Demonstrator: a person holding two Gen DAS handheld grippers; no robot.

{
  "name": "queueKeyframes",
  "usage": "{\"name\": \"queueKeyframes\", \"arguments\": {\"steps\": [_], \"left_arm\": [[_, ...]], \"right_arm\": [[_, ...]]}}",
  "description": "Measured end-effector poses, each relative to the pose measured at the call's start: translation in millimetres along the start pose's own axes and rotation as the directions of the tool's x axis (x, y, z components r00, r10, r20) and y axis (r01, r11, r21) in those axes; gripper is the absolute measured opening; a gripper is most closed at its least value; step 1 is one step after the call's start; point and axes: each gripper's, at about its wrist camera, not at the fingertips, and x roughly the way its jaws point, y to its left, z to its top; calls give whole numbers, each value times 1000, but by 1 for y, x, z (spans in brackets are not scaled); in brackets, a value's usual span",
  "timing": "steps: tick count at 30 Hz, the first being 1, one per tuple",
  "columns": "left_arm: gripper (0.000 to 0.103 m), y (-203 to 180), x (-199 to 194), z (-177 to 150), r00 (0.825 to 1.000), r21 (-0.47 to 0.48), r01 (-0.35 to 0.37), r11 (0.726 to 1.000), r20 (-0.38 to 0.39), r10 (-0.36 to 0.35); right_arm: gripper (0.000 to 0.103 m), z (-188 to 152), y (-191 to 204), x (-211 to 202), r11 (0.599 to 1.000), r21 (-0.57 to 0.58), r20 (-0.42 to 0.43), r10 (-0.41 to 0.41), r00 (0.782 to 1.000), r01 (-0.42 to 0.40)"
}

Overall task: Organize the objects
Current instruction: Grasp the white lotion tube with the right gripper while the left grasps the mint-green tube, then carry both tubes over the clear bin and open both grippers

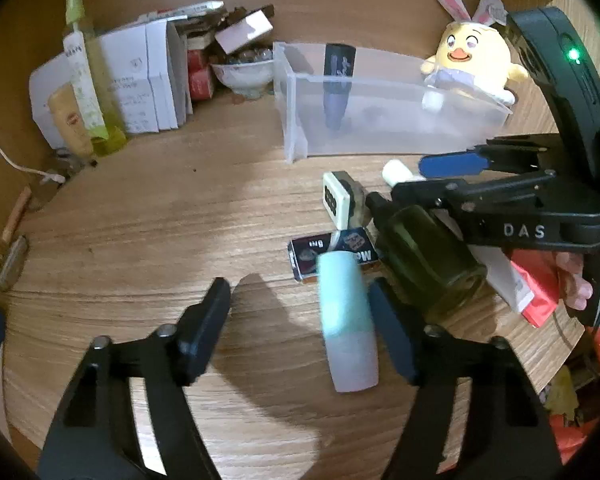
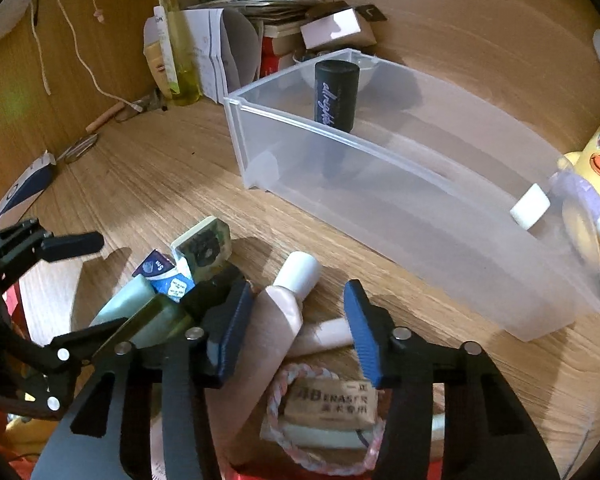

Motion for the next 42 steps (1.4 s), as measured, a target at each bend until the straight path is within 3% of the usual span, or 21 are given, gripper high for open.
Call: {"name": "queueKeyframes", "arguments": {"steps": [10,26,42], "left_arm": [[24,-2,-1,-2,1000,10,-13,1000,21,13],[23,11,-24,12,994,-40,-12,999,110,17],[21,4,-37,61,979,-43,23,999,205,-14]], "right_arm": [[21,2,-1,11,999,26,-14,25,1000,-25],[20,2,-10,-16,999,47,69,-4,998,0],[20,-1,-38,-65,995,92,177,-55,983,39]]}}
